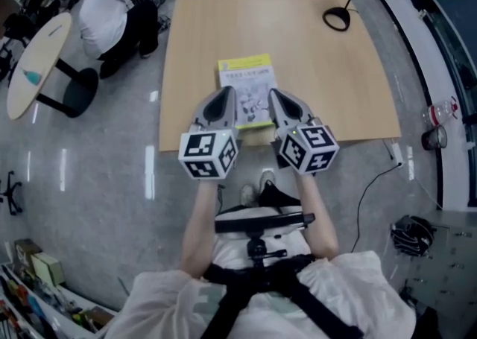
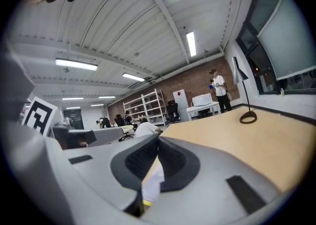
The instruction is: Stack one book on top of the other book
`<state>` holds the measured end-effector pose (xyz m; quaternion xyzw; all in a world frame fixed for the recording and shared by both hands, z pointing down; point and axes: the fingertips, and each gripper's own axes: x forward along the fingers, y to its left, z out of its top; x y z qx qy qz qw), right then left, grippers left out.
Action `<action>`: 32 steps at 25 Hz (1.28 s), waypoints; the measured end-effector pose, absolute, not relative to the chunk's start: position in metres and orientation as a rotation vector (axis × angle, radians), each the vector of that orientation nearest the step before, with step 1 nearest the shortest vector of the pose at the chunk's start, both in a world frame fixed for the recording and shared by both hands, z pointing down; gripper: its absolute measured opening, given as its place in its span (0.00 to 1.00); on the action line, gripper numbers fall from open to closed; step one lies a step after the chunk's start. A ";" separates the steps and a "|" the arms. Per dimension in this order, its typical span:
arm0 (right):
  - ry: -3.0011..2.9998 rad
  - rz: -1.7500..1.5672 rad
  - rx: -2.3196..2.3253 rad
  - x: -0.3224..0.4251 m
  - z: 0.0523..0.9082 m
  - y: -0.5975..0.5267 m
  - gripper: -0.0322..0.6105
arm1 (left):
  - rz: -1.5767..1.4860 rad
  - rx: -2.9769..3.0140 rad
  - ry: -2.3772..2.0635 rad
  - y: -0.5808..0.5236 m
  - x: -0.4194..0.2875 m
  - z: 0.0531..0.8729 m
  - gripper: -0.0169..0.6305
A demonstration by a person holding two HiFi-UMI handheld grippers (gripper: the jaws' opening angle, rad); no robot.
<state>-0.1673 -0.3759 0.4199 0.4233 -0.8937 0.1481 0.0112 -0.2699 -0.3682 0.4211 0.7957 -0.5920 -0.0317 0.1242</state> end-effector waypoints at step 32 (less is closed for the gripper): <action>-2.806 0.437 1.381 -0.011 0.433 -0.051 0.05 | -0.080 2.291 -1.723 -0.054 -0.140 0.441 0.05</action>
